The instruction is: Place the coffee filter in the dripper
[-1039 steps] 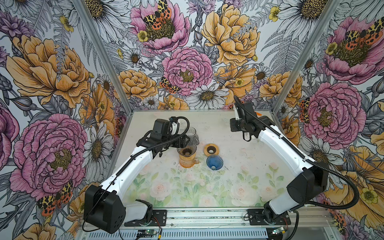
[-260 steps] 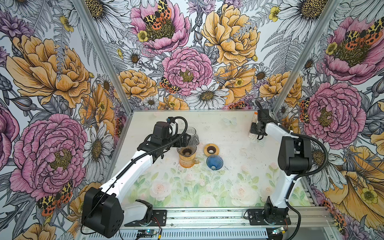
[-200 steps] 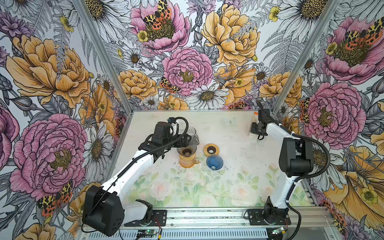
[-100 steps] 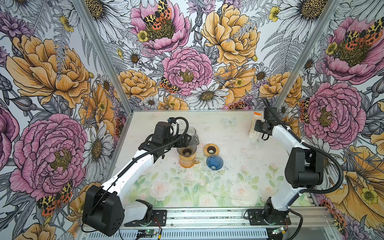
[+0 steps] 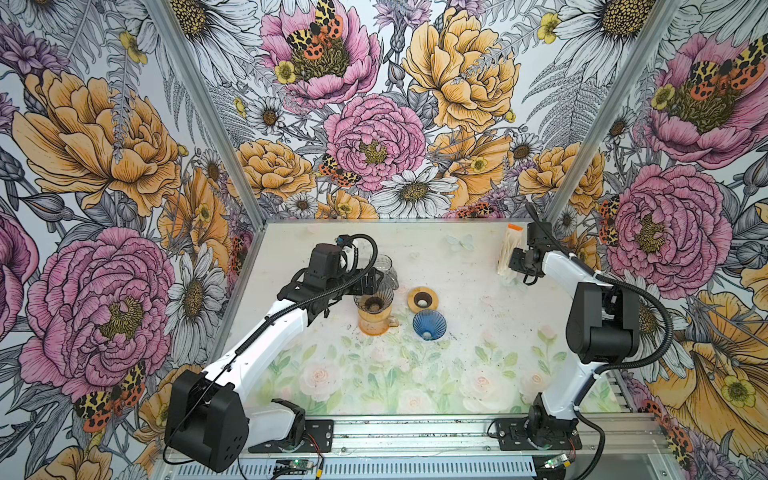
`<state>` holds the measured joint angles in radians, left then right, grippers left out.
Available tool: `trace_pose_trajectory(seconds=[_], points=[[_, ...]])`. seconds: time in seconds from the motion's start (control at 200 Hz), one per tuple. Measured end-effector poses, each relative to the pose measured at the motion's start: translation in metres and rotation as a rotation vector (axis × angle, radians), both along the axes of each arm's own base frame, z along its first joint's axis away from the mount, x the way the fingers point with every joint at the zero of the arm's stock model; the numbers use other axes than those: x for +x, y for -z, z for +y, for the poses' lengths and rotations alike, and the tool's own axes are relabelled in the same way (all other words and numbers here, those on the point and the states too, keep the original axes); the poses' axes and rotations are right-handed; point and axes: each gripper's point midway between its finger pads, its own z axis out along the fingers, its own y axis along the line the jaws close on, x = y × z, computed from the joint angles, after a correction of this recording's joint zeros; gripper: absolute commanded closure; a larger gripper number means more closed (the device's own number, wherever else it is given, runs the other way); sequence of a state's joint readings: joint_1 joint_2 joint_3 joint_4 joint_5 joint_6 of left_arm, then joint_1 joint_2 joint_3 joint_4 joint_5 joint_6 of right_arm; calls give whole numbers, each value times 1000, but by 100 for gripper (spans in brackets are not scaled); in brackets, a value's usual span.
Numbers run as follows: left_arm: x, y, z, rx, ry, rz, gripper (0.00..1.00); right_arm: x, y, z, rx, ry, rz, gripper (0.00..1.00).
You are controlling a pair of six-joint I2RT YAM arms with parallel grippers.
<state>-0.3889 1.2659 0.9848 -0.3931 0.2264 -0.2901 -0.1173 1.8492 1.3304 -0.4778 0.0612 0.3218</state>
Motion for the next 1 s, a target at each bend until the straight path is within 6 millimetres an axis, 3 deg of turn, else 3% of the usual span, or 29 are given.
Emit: trace_pose_trajectory(seconds=[0.325,0.716,1.001], points=[[0,0,0,0,-1,0,1,5,28,-6,17,11,44,80],[0,0,-1,-2,1,2,1,12,27,-6,14,6,28,100],[2,-4,-5,-5,9,-4,1,10,17,-7,8,8,8,100]])
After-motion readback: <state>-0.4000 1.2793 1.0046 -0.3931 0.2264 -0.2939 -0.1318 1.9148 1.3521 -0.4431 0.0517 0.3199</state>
